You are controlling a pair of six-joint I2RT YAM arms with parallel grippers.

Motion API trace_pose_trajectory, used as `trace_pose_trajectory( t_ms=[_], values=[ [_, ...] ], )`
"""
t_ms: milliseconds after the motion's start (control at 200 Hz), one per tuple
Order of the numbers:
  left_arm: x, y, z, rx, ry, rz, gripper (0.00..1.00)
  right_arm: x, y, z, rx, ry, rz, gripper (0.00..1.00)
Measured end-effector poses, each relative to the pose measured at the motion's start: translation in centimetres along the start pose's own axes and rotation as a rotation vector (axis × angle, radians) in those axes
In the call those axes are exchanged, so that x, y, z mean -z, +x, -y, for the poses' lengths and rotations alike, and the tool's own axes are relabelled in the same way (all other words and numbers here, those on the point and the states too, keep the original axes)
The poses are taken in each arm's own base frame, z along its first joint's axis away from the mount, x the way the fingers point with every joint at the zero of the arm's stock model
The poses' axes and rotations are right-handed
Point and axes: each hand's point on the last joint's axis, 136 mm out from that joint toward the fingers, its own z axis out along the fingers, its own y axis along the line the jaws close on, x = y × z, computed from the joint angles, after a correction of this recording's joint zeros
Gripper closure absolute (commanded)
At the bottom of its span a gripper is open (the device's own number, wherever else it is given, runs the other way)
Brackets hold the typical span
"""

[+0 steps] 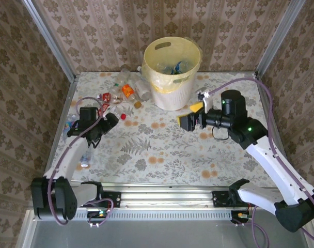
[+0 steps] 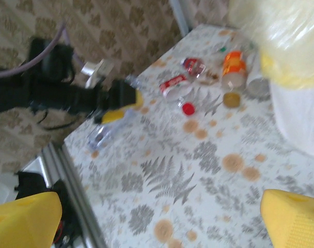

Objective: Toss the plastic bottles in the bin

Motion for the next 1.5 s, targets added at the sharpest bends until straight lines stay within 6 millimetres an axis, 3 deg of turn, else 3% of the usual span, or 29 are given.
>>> trace_pose_trajectory(
  t_ms=[255,365,455,740,930,1155,1300,1500],
  values=[
    [-5.6,-2.7,-0.9,0.214,0.106,0.038,0.16,0.6,3.6,-0.5,-0.016,-0.014,-0.051,0.00],
    [-7.3,-4.2,-0.7,0.274,0.155,0.068,0.22,1.4,3.8,-0.9,-0.011,-0.011,-0.043,0.00],
    [-8.3,-5.3,-0.7,0.309,0.183,0.098,0.32,2.2,3.7,-1.3,-0.002,-0.011,-0.032,0.00],
    [-11.9,-6.7,-2.7,0.391,0.196,0.130,0.36,3.3,4.0,-1.7,0.016,0.001,-0.017,0.00],
    [-12.7,-8.6,-1.7,0.376,0.237,0.169,0.41,3.2,4.3,-1.5,0.012,0.005,-0.024,0.00],
    [-13.9,-9.2,-1.6,0.364,0.247,0.178,0.52,2.9,4.9,-1.2,0.002,0.008,-0.039,0.00],
    [-14.1,-9.3,-1.6,0.360,0.251,0.179,0.70,2.8,5.1,-1.2,-0.003,0.008,-0.041,0.00],
    [-13.1,-8.8,-1.4,0.346,0.263,0.180,0.86,2.7,5.0,-1.1,-0.006,0.007,-0.040,0.00]
  ],
)
